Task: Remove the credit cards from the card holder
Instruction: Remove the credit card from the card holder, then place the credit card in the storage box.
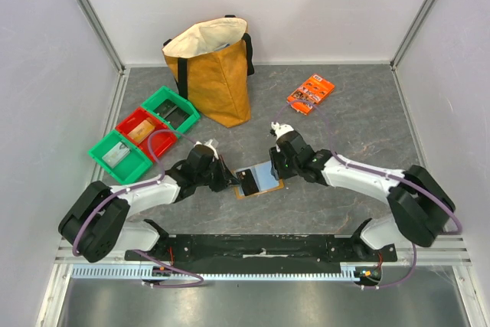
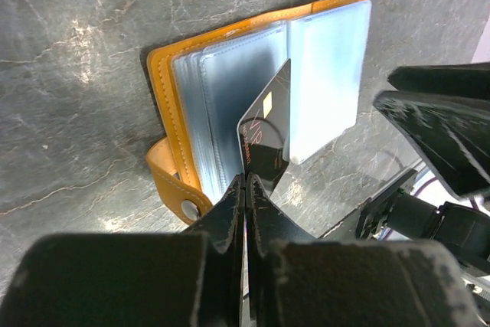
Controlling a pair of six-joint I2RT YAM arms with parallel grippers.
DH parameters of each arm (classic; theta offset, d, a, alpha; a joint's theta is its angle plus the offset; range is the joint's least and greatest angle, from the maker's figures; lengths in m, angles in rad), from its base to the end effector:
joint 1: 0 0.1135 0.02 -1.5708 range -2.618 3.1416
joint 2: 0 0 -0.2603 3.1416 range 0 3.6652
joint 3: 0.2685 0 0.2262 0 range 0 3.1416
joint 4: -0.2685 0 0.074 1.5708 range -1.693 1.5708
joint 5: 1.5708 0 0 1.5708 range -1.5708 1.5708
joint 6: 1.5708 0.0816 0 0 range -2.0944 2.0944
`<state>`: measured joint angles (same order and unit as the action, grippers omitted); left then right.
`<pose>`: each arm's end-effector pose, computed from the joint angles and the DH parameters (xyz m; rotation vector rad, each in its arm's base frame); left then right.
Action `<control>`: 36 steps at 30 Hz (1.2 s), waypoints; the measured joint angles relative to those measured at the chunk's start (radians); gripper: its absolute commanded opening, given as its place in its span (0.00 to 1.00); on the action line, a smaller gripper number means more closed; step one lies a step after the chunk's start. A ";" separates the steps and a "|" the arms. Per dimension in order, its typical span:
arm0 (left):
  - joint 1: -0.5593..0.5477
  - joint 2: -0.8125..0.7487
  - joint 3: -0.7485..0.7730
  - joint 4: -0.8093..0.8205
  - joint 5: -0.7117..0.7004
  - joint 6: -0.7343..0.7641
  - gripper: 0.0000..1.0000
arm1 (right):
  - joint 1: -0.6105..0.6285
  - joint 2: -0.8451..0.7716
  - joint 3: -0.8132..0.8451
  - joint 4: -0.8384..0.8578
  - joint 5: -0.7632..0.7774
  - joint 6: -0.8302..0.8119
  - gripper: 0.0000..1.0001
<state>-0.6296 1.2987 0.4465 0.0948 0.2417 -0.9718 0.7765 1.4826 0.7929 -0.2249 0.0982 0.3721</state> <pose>0.1907 -0.1631 0.1343 -0.3036 2.5424 -1.0068 0.2183 0.2033 0.1573 -0.4639 2.4727 0.3614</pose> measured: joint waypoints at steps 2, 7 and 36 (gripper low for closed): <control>0.000 0.000 -0.003 0.014 0.000 -0.004 0.02 | -0.002 -0.058 -0.016 0.034 -0.032 0.007 0.40; 0.000 -0.001 -0.034 0.089 -0.001 -0.023 0.02 | -0.002 -0.116 -0.045 0.190 -0.181 0.041 0.43; 0.000 -0.059 -0.211 0.374 -0.027 -0.091 0.02 | -0.067 0.212 -0.169 0.685 -0.545 0.234 0.38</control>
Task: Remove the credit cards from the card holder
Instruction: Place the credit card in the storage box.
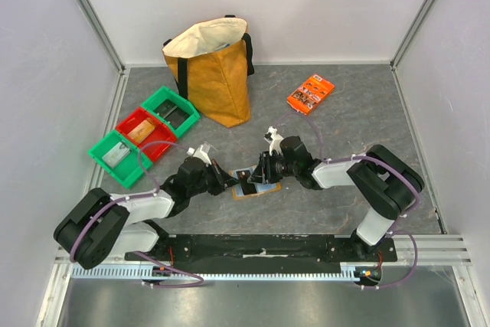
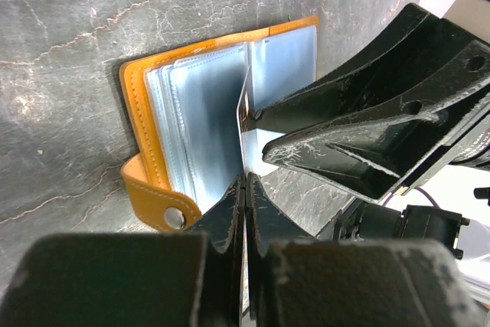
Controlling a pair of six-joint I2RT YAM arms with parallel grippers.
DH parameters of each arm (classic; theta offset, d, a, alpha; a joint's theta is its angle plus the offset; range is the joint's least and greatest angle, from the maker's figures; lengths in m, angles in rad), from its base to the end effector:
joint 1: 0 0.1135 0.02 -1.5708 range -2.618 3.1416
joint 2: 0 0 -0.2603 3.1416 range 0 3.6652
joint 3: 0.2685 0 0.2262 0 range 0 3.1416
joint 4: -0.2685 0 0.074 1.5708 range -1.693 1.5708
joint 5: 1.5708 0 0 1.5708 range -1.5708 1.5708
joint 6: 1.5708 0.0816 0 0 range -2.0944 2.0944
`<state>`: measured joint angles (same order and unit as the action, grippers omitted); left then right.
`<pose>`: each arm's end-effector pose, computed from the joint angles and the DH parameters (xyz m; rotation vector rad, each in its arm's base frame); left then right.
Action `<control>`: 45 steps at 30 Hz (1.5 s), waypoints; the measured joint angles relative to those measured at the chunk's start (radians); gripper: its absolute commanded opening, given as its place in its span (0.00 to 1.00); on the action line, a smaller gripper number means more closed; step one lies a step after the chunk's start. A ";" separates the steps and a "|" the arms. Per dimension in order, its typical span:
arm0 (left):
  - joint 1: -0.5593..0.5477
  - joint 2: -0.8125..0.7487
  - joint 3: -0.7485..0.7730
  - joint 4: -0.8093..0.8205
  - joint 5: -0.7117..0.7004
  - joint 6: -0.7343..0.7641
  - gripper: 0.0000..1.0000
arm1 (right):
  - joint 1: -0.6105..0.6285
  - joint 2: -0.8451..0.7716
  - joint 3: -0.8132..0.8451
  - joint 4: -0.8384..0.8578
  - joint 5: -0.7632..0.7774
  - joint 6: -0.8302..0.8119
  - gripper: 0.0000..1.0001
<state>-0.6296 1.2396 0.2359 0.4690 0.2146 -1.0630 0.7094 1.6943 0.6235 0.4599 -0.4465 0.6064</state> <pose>0.1800 -0.1527 0.1296 -0.3634 2.3199 -1.1677 0.2276 0.2418 0.1245 -0.4021 2.3545 1.1811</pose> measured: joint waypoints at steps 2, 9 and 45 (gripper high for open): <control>0.000 0.010 0.000 0.013 0.000 -0.002 0.02 | 0.000 0.005 -0.003 0.010 -0.011 0.005 0.34; 0.000 0.037 0.000 0.023 0.001 -0.007 0.11 | -0.006 0.007 -0.013 0.017 -0.021 0.008 0.27; -0.003 -0.367 -0.063 0.153 -0.198 -0.235 0.02 | 0.018 -0.397 -0.216 0.304 0.155 0.417 0.71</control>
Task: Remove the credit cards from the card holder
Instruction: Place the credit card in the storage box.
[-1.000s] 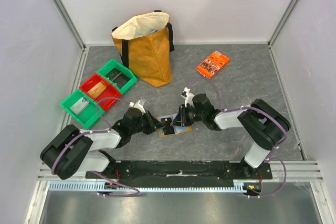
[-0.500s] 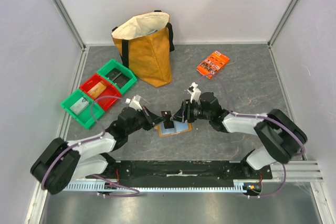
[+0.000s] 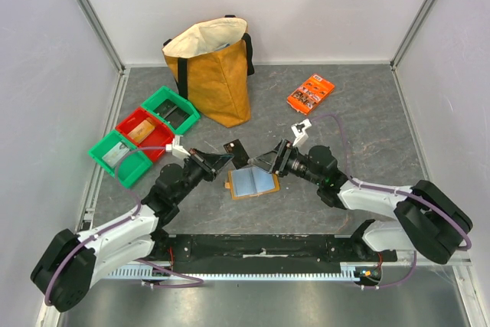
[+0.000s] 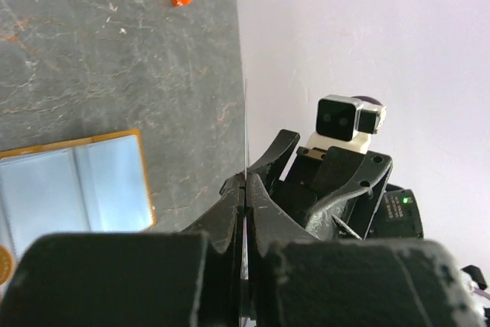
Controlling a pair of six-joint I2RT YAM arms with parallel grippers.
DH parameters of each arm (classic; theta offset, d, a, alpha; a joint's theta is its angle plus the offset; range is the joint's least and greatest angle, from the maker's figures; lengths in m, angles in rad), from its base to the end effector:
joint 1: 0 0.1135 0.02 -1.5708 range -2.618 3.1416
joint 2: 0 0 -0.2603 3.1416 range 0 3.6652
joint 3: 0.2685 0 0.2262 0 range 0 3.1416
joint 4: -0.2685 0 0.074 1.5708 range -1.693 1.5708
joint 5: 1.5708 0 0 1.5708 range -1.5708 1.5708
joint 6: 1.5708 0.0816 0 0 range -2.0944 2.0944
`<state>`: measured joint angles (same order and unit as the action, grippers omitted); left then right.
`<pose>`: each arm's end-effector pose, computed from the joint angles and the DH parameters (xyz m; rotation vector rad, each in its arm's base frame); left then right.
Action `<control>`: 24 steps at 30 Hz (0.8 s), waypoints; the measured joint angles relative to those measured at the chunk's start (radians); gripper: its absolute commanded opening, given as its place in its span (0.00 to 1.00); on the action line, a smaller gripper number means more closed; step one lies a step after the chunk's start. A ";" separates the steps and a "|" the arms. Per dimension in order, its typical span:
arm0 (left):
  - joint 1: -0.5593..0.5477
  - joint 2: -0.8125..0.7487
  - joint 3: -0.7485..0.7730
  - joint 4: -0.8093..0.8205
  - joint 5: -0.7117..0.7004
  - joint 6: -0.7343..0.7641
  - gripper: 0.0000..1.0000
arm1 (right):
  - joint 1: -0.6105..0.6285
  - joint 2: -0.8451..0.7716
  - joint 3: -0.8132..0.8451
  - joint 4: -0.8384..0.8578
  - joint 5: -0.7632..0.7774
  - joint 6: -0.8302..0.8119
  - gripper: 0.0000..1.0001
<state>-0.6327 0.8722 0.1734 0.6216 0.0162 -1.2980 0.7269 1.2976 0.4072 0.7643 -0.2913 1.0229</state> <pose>0.1712 -0.1272 0.2065 -0.5981 1.7743 -1.4337 0.1971 0.2066 0.2132 0.0380 1.9518 1.4915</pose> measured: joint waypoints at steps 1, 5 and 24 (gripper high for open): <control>-0.003 0.000 0.000 0.013 -0.011 -0.007 0.02 | 0.006 0.000 -0.001 0.023 0.004 0.015 0.69; -0.019 0.010 0.001 0.064 -0.035 -0.025 0.02 | 0.024 0.020 -0.001 0.130 0.012 0.069 0.61; -0.058 0.059 0.006 0.222 -0.064 -0.024 0.46 | 0.030 0.080 -0.001 0.287 0.016 0.131 0.00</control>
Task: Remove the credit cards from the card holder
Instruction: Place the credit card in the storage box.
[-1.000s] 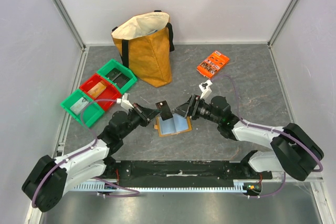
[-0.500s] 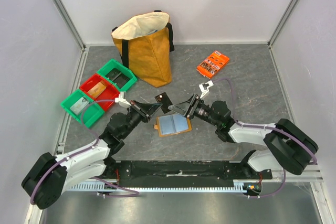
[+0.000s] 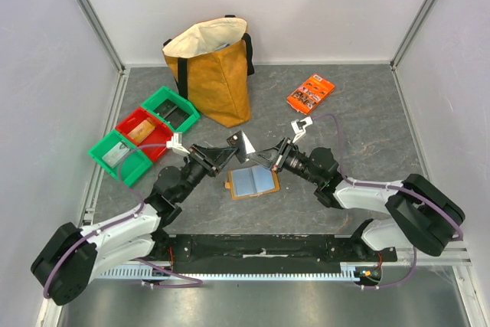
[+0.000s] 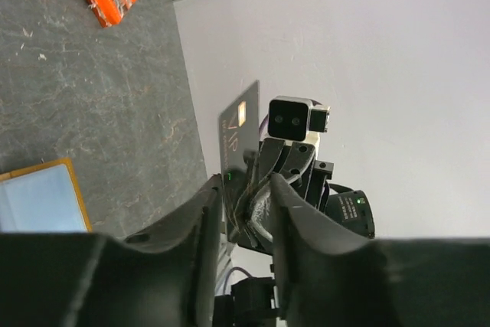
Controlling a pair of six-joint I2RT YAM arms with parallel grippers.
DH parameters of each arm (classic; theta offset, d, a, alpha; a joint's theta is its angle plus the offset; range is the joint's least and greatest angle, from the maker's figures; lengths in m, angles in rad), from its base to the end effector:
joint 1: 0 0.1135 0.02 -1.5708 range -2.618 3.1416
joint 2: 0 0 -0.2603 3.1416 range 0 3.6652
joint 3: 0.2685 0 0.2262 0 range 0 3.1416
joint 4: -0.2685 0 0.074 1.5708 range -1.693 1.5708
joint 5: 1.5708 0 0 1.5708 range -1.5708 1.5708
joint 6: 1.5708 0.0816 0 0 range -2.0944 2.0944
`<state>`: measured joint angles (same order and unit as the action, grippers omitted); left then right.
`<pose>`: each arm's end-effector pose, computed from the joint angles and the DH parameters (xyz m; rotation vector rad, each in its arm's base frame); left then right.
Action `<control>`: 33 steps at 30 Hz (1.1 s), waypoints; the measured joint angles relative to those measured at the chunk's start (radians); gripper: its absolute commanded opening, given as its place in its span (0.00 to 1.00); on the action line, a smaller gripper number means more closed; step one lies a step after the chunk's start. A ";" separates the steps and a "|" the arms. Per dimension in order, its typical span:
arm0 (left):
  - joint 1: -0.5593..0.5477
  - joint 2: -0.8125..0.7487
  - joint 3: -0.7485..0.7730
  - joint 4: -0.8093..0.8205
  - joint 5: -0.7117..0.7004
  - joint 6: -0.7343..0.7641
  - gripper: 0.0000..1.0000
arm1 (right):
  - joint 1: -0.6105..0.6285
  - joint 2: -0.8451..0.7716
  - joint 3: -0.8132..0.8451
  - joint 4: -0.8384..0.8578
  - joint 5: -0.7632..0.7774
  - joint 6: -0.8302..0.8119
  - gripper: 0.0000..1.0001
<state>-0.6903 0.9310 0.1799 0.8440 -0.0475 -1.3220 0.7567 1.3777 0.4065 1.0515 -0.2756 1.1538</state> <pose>0.1719 -0.1370 0.2318 -0.5689 1.5986 -1.5511 0.1990 0.2185 0.2350 0.0871 1.7622 1.6835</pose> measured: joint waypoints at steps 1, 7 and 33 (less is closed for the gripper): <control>0.001 -0.011 -0.002 -0.001 0.004 0.006 0.54 | 0.000 -0.007 0.000 -0.008 0.000 -0.008 0.00; 0.033 -0.191 0.004 -0.155 0.055 0.139 0.89 | -0.043 -0.141 0.000 -0.159 -0.024 -0.115 0.00; 0.167 0.168 0.855 -1.209 0.948 1.285 0.74 | -0.144 -0.397 0.327 -0.974 -0.492 -0.830 0.00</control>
<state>-0.5232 1.0992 1.0348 -0.3653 0.9001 -0.0368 0.6128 0.9806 0.7330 0.0780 -0.7681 0.3241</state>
